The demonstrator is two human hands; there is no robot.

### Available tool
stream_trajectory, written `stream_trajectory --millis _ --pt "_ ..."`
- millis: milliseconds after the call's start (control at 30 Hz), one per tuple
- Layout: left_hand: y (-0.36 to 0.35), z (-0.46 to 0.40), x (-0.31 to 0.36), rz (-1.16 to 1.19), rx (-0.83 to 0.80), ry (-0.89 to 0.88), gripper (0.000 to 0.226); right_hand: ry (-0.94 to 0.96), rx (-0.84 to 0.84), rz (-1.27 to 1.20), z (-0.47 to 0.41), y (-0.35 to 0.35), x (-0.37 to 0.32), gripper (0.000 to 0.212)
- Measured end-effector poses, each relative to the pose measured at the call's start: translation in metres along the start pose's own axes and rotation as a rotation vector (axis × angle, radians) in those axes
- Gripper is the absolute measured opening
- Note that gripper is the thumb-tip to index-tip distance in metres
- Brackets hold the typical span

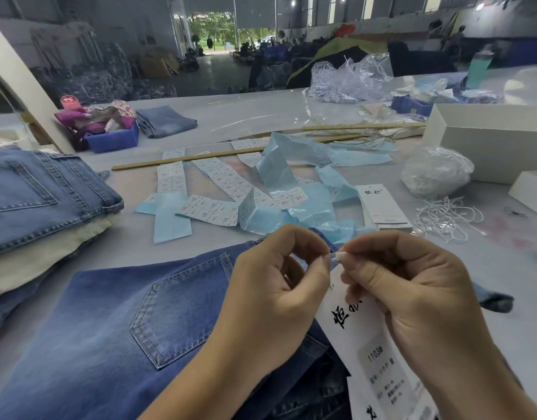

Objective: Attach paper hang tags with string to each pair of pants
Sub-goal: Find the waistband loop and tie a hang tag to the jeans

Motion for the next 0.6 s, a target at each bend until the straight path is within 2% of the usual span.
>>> stream_trajectory --millis 300,600 --pt "-0.0045 -0.0012 -0.0031 -0.040 -0.038 0.022 0.014 0.021 -0.032 0.042 0.0009 -0.0029 -0.0005 0.010" --pt "-0.0070 -0.0018 -0.0094 -0.112 -0.054 0.070 0.010 0.027 -0.017 0.085 0.0024 0.0008 0.0031 0.009"
Point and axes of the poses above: each hand's wrist, its own z-axis away from the middle knuckle, its own y-axis out of the back of the hand, x = y × z, the point moved 9 cm from there along -z, towards the middle knuckle, and after that the axes turned 9 degrees about y, right-handed, at the moved point
